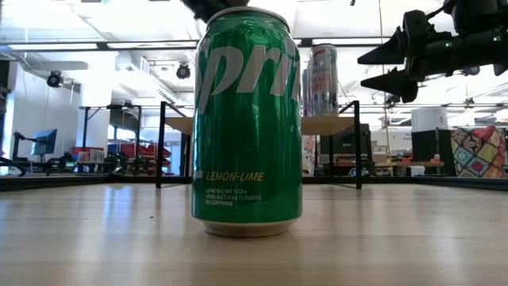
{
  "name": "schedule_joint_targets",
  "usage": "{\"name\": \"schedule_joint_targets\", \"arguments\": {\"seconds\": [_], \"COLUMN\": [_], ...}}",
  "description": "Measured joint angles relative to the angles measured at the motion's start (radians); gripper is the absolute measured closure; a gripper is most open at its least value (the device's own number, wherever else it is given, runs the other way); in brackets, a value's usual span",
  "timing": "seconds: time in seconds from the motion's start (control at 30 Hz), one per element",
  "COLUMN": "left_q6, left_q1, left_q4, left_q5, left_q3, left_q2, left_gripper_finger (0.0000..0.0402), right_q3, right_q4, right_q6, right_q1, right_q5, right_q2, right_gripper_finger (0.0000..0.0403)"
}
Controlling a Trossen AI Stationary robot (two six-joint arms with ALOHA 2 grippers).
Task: Place canned beverage on shelf
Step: Put the blue soda can on the shelf aligned with the other blue soda cans
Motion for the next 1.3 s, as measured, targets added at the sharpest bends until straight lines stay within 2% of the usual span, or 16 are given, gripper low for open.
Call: {"name": "schedule_joint_targets", "arguments": {"seconds": [0.13,0.27,0.43,0.6,0.83,0.97,1.13,1.23,1.3], "left_q6": [-0.028,-0.053,-0.132,-0.244,-0.264,-0.152,-0.07,-0.061,-0.061], "left_q1": [-0.097,-0.256,-0.467,-0.599,-0.674,-0.708,-0.709,-0.71,-0.71], "left_q4": [0.162,0.365,0.531,0.535,0.58,0.868,1.294,1.434,1.461], "left_q5": [-0.087,-0.203,-0.401,-0.514,-0.588,-0.617,-0.534,-0.525,-0.525], "left_q3": [-0.287,-0.575,-0.83,-0.951,-1.04,-1.157,-1.332,-1.4,-1.418], "left_q2": [-0.162,-0.324,-0.488,-0.588,-0.637,-0.634,-0.595,-0.57,-0.554], "left_gripper_finger": [0.0084,0.0084,0.0084,0.0084,0.0084,0.0084,0.0088,0.0091,0.0091], "right_q3": [0.0,0.0,0.0,0.0,0.01,0.035,0.048,0.068,0.103], "right_q4": [-0.003,0.013,0.031,0.127,0.219,0.223,0.221,0.142,0.049], "right_q6": [0.001,0.009,0.055,0.078,0.059,0.05,0.041,0.051,0.052], "right_q1": [0.005,0.007,0.039,0.119,0.225,0.262,0.317,0.354,0.378], "right_q5": [-0.028,-0.074,-0.078,-0.045,0.069,0.072,0.125,0.209,0.287], "right_q2": [0.0,0.0,0.025,0.107,0.203,0.204,0.221,0.248,0.262], "right_gripper_finger": [0.0076,0.0076,0.0076,0.0076,0.0076,0.0076,0.0076,0.0076,0.0076]}}
